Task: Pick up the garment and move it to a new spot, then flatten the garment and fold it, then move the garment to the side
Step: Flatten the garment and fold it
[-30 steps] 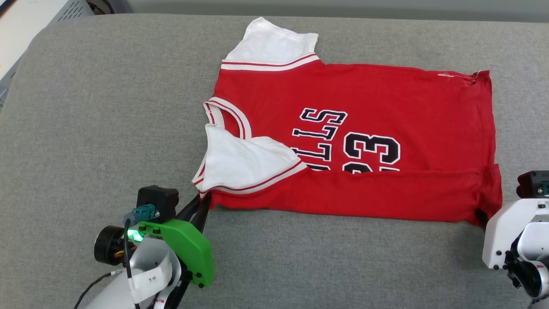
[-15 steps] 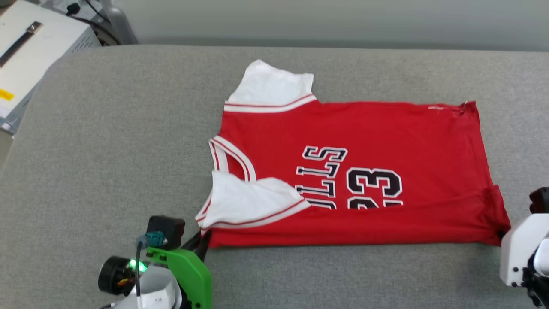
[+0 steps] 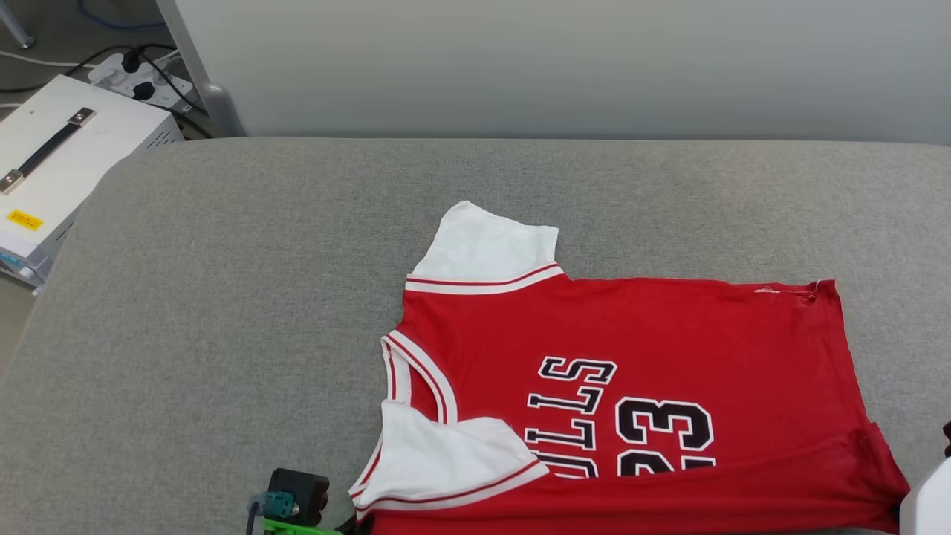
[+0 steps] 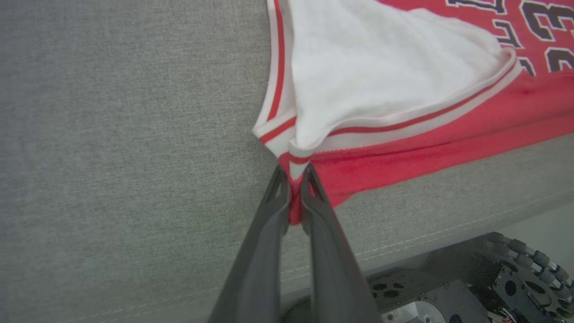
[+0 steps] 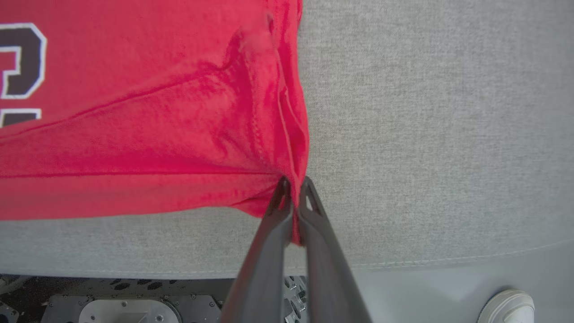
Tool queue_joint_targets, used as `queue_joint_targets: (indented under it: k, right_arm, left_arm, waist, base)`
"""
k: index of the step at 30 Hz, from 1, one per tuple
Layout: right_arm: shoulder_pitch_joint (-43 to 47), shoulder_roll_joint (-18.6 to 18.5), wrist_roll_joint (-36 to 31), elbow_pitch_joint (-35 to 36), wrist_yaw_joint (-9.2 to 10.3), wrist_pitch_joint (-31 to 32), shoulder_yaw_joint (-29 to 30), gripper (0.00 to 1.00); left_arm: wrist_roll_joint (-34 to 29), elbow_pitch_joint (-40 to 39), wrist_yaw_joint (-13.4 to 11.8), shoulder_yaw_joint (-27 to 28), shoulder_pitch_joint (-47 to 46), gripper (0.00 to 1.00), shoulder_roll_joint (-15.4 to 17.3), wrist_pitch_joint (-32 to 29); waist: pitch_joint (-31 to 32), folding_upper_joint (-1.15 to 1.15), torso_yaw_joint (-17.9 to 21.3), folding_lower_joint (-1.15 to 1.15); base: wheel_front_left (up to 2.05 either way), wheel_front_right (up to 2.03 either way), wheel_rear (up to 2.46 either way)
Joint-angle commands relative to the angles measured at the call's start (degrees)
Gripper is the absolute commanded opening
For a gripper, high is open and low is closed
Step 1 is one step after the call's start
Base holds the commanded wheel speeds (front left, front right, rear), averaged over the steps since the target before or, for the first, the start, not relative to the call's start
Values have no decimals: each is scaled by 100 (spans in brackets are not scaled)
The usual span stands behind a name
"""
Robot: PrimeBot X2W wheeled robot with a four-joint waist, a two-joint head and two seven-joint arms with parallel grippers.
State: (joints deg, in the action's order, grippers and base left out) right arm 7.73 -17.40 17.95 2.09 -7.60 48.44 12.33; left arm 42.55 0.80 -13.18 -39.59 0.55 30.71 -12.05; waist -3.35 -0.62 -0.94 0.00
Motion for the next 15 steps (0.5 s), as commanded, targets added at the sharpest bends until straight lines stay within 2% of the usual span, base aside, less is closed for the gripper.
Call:
queue_joint_targets:
  k: [1, 4, 5, 6, 7, 11, 15]
  right_arm:
    - [111, 24, -3, 10, 11, -8, 54, 0]
    - [192, 120, -22, -39, 11, -80, 40, 0]
    - [201, 153, -14, -61, 11, -122, 31, 0]
    - [196, 174, -1, -74, 11, -185, 19, 0]
    - [135, 198, 31, -90, 11, -412, 2, 100]
    - [-14, 188, 74, -14, 11, -766, -4, 100]
    - [-306, 134, 88, 236, 11, -1490, -99, 100]
  left_arm:
    - [53, 87, 33, 22, 83, 0, 33, 56]
    - [60, 223, 80, 0, 81, 0, -6, 117]
    - [62, 271, 95, -7, 74, 86, -22, 134]
    - [69, 314, 113, -9, 64, 100, -42, 158]
    - [34, 377, 127, 28, -9, 100, -75, 293]
    - [-95, 363, 127, 164, -189, 100, -94, 666]
    - [-360, 233, 196, 341, -470, 100, -134, 1379]
  waist:
    - [4, 62, 0, 0]
    - [4, 62, 1, 0]
    - [5, 62, 3, 0]
    - [5, 62, 5, 0]
    - [-1, 62, 9, 0]
    - [-3, 62, 2, 0]
    - [16, 62, -22, 0]
  base:
    - [0, 0, 0]
    - [0, 0, 0]
    - [0, 0, 0]
    - [0, 0, 0]
    - [0, 0, 0]
    - [0, 0, 0]
    - [0, 0, 0]
